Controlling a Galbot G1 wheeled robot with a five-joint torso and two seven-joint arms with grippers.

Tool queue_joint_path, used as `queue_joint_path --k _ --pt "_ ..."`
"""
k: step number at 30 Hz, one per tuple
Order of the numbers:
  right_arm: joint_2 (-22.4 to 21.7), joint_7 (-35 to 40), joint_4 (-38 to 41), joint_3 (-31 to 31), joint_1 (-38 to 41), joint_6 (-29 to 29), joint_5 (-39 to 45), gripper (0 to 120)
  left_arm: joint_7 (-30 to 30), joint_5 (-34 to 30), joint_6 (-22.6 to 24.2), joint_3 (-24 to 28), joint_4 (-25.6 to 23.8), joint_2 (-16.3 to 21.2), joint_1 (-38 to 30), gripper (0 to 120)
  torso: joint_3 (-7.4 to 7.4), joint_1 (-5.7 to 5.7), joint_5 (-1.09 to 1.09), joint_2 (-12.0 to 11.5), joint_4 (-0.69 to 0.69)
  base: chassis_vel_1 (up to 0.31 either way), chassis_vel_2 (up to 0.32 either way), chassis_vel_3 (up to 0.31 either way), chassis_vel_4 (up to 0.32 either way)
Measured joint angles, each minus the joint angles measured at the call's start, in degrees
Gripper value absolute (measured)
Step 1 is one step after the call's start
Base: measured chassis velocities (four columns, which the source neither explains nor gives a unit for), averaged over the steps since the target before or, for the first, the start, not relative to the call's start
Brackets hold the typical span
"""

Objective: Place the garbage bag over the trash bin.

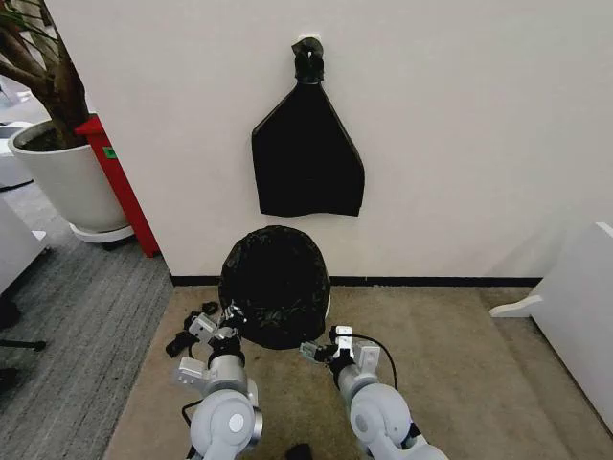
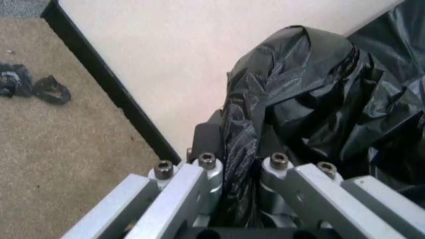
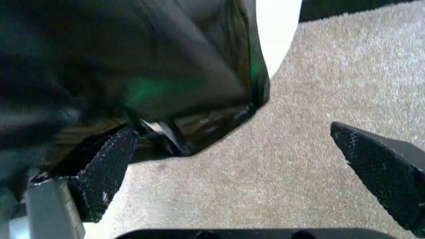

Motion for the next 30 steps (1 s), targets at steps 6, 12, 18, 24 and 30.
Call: queue_joint_path --k 6,12,18,24,30 --pt "0.44 -0.43 -1.75 1.18 -0.59 0.94 -1.3 100 0.06 -0.02 -0.01 -0.33 0.1 -0.02 -0.27 5 0.0 0.0 0.01 0.0 0.01 0.0 0.0 0.0 0.0" --pt "-2.8 -1.86 6.26 1.75 -7.37 1.52 -2.24 100 0.05 -0.96 -0.24 -1.2 1.31 1.62 -1.38 5 -0.01 0.0 0.01 0.0 -0.01 0.0 0.0 0.0 0.0" --pt "-2.87 -2.15 9.19 1.55 -9.2 1.47 -2.95 100 -0.05 -1.28 -0.26 -1.19 1.25 1.39 -1.78 5 -0.01 0.0 -0.01 0.0 -0.01 0.0 0.0 0.0 0.0" --pt "-1.84 -2.25 8.63 1.3 -9.17 1.82 -4.04 100 -0.05 -1.3 -0.29 -1.25 0.41 1.5 -1.2 5 0.0 0.0 0.0 0.0 0.01 0.0 0.0 0.0 0.0" --pt "-1.16 -2.29 11.34 1.15 -9.53 2.02 -3.29 100 -0.05 -1.39 -0.39 -1.41 -0.05 2.08 -0.6 5 0.0 0.0 0.0 0.0 0.0 0.0 0.0 0.0 0.0"
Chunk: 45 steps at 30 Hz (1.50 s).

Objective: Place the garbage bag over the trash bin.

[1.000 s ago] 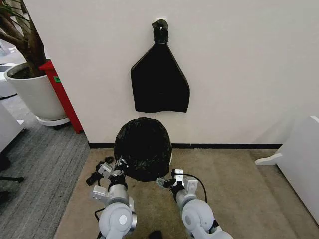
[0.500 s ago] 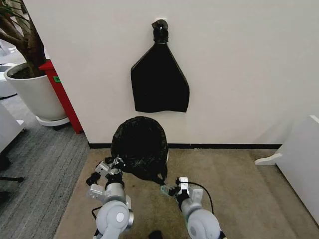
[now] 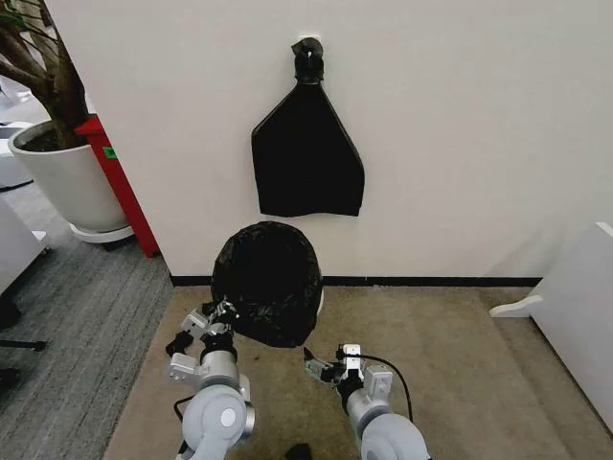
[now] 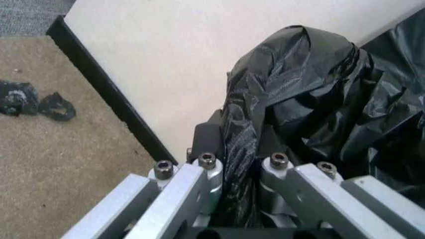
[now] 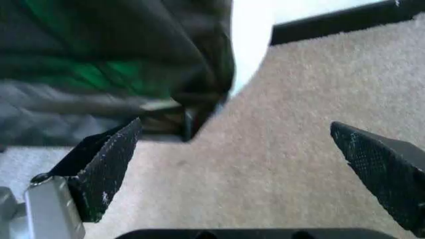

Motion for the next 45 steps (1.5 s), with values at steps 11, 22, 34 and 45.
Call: queue_joint_path --k 11,22,34,45 --pt "0.36 0.38 -6.54 -0.71 6.44 -0.5 0.75 100 0.27 0.92 0.0 0.69 -0.81 -1.26 1.28 5 0.0 0.0 0.0 0.0 0.0 0.0 0.0 0.0 0.0" --pt "1.24 -0.39 -17.2 -0.96 10.76 1.16 -0.39 100 0.3 1.05 0.06 0.84 -2.08 -1.51 1.79 5 0.0 0.0 0.0 0.0 0.0 0.0 0.0 0.0 0.0" --pt "1.91 -1.15 -19.57 -0.97 11.53 2.04 -1.64 100 0.35 1.08 0.11 0.99 -1.53 -1.79 1.35 5 0.0 0.0 0.01 0.0 0.01 0.0 0.0 0.0 0.0" --pt "-0.59 -2.16 -2.35 -3.18 4.04 2.95 -4.16 100 0.35 0.92 0.09 0.88 0.87 -1.09 -0.07 5 0.0 0.0 0.0 0.0 0.0 0.0 0.0 0.0 0.0"
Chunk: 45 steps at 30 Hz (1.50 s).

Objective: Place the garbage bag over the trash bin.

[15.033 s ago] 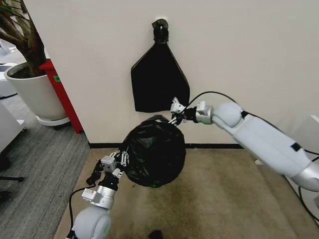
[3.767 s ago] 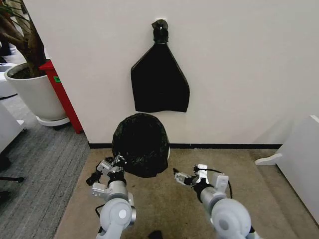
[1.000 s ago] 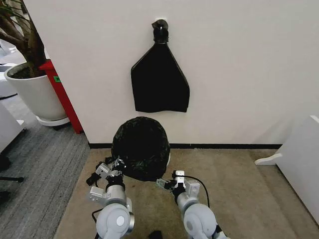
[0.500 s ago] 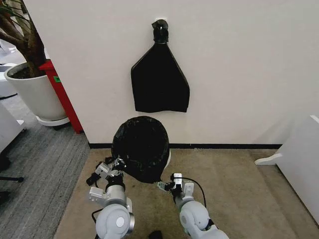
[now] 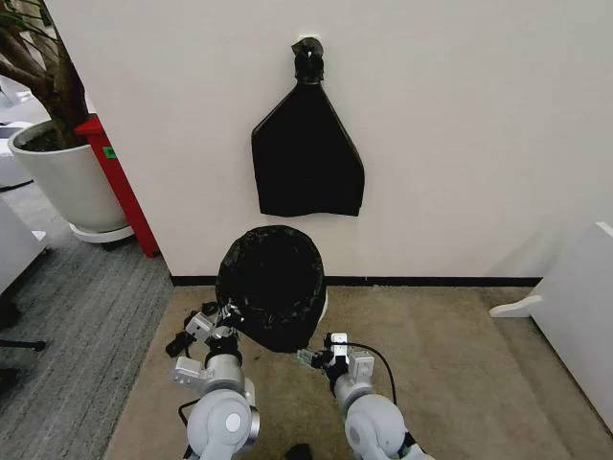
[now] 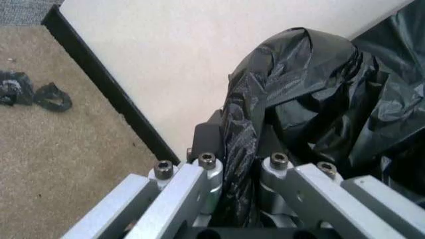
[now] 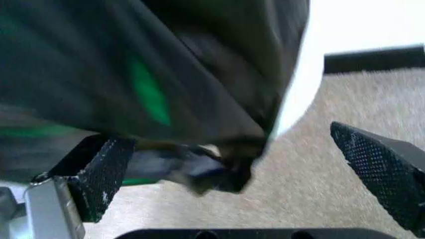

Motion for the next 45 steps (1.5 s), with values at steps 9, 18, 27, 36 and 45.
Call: queue_joint_path --k 9,18,27,36,45 --pt "-3.46 -0.03 7.43 -0.28 -4.86 -0.49 -1.05 100 -0.48 0.37 0.9 0.0 0.89 0.78 0.02 5 0.0 0.0 0.01 0.0 0.01 0.0 0.0 0.0 0.0" --pt "-6.3 0.62 15.88 4.6 -7.85 -0.23 0.86 100 -6.3 -1.48 14.42 0.83 -1.26 4.07 1.49 5 0.0 0.0 0.01 0.0 0.0 0.0 0.0 0.0 0.0" --pt "-6.58 1.18 18.45 8.63 -6.24 -0.57 4.64 100 -9.09 -2.6 18.01 0.95 -2.12 3.57 2.59 5 0.0 0.0 0.01 0.0 0.01 0.0 0.0 0.0 0.0" --pt "-6.22 0.49 20.16 7.55 -6.57 -0.07 4.66 100 -5.92 0.1 18.64 1.23 0.69 3.24 2.51 5 0.0 0.0 0.0 0.0 0.0 0.0 0.0 0.0 0.0" --pt "-5.95 -0.24 20.37 7.31 -6.26 0.08 4.33 100 -2.37 6.35 16.79 1.42 3.3 3.39 3.01 21 0.0 0.0 0.0 0.0 0.0 0.0 0.0 0.0 0.0"
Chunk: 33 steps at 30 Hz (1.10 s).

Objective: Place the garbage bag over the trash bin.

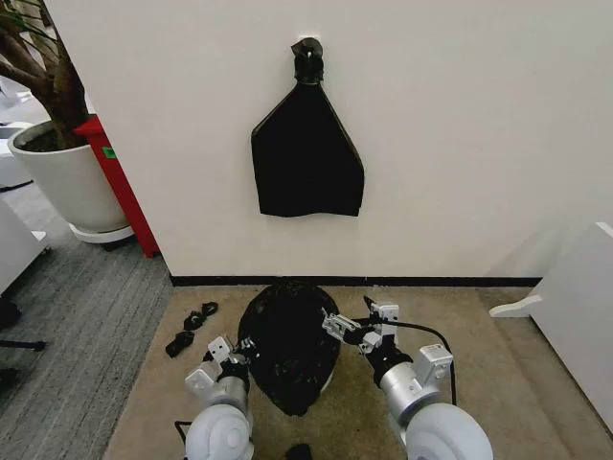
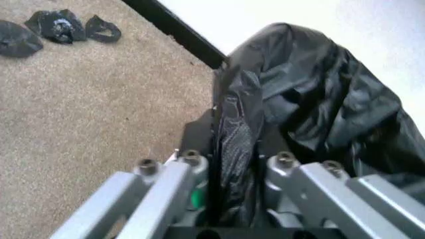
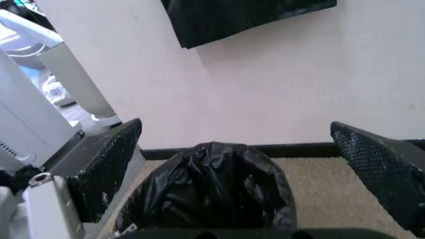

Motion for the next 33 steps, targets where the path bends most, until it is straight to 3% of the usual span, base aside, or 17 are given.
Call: queue_joint_path --k 11,15,17,22,24,26,30,31,33 --pt "0.34 -0.06 -0.68 -0.11 0.8 0.07 0.04 100 0.87 1.4 -1.53 -0.31 -1.35 0.42 1.19 59 0.0 0.0 0.0 0.0 -0.01 0.0 0.0 0.0 0.0" --pt "0.55 -0.04 -1.23 0.44 1.25 0.34 0.36 100 1.07 4.28 -2.61 -0.99 -3.01 0.41 3.67 69 0.0 0.0 -0.01 0.0 -0.01 0.0 0.0 0.0 0.0" --pt "0.61 -0.05 -1.67 0.87 1.95 0.6 0.95 100 0.93 6.26 -2.79 -1.7 -5.43 0.5 7.13 81 0.0 0.0 0.0 0.0 0.0 0.0 0.0 0.0 0.0" --pt "0.65 -1.79 -4.52 0.71 2.8 6.52 -1.77 100 0.82 10.38 -3.41 -2.49 -9.35 1.19 12.15 94 0.0 0.0 -0.01 0.0 0.01 0.0 0.0 0.0 0.0" --pt "0.89 -2.78 -6.14 0.62 3.29 9.21 -4.3 100 0.99 11.62 -3.7 -3.0 -11.53 2.19 13.47 99 0.0 0.0 0.0 0.0 0.02 0.0 0.0 0.0 0.0" --pt "1.32 -3.23 -7.82 0.47 4.34 11.79 -5.49 100 4.45 15.44 -6.09 -5.21 -12.25 5.92 12.21 100 0.0 0.0 0.0 0.0 0.01 0.0 0.0 0.0 0.0" --pt "1.72 -3.93 -9.62 1.28 5.28 14.03 -6.96 100 8.78 17.84 -9.4 -7.33 -10.29 9.41 9.56 100 0.0 0.0 -0.02 0.0 -0.01 0.0 0.0 0.0 0.0" --pt "2.08 -5.01 -11.68 2.37 5.97 16.9 -9.04 100 13.02 18.48 -12.75 -8.54 -8.12 12.61 7.44 100 0.01 0.0 -0.02 0.0 0.0 0.0 0.0 0.0 0.0" --pt "2.57 -6.61 -13.94 3.96 6.42 19.7 -11.04 100 16.73 18.43 -16.18 -9.1 -5.98 15.58 5.76 100 0.01 0.0 -0.02 0.0 -0.01 0.0 0.0 0.0 0.0"
